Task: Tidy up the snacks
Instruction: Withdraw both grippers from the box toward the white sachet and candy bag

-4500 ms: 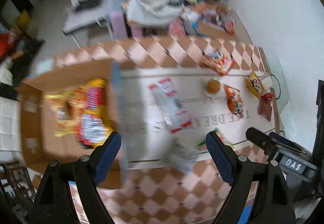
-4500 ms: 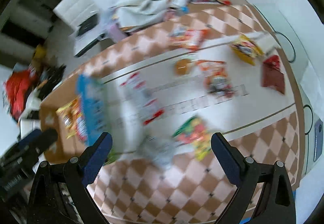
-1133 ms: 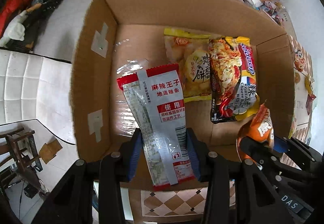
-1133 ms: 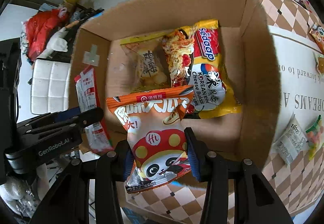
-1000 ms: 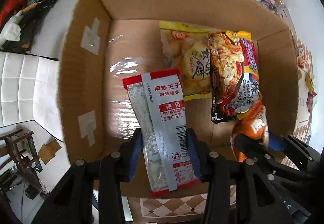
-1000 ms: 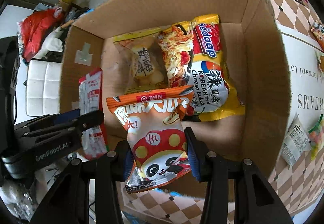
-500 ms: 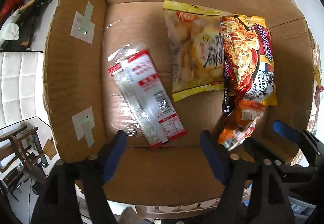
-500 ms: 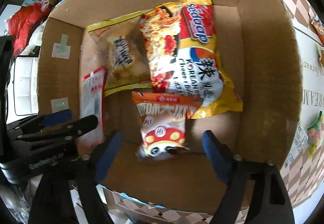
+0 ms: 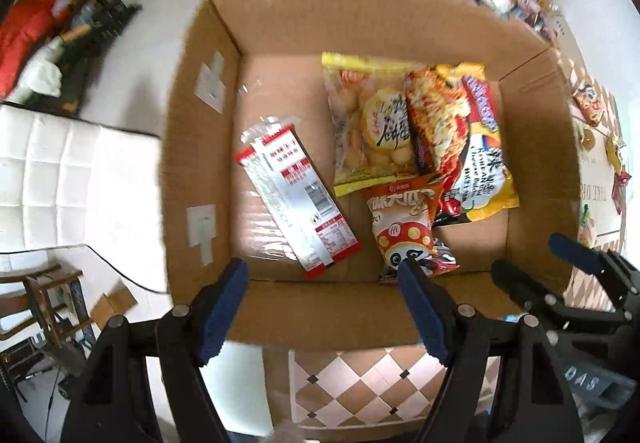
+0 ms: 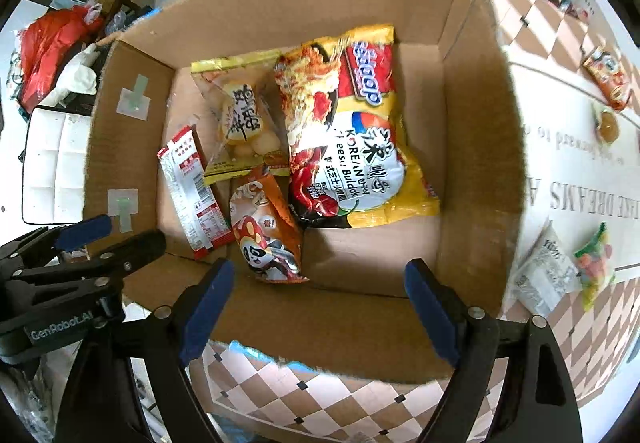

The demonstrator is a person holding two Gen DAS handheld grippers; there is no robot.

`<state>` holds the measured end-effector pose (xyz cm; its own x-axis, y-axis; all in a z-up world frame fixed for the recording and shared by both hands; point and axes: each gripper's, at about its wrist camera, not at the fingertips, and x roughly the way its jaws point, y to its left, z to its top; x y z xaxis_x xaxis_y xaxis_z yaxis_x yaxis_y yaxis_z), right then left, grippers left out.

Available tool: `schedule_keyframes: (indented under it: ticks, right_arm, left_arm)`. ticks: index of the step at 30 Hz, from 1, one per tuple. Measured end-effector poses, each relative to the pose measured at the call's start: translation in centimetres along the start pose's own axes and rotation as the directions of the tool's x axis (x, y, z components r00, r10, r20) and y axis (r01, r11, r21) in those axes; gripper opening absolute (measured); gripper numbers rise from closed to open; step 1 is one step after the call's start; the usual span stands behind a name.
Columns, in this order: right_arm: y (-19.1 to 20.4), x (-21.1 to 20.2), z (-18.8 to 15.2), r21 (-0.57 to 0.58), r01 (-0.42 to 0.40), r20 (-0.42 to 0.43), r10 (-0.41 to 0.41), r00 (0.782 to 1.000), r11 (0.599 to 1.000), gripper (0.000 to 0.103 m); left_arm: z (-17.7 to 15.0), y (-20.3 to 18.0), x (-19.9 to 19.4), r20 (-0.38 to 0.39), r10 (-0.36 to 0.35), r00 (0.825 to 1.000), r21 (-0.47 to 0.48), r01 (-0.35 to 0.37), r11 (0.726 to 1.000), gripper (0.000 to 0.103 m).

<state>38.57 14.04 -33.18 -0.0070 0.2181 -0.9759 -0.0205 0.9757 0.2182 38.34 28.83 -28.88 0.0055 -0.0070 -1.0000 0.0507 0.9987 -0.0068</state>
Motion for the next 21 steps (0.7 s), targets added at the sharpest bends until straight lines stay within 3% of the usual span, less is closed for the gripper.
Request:
schedule_keyframes:
  ticks: [10, 21]
  right_arm:
    - [-0.2, -6.4, -4.4, -0.038, 0.08, 0.184, -0.072, 0.98, 0.996, 0.089]
    - [-0.1, -12.4, -9.4, -0.06, 0.064, 0.29, -0.044, 0.956, 0.996, 0.089]
  left_arm:
    - [-4.4, -0.9, -4.7, 0.204, 0.047, 0.978, -0.02, -0.043, 0.999, 0.076]
    - [-8.6, -2.9, -8.6, 0.306, 0.041, 0.951, -0.026, -0.035, 0.999, 0.076]
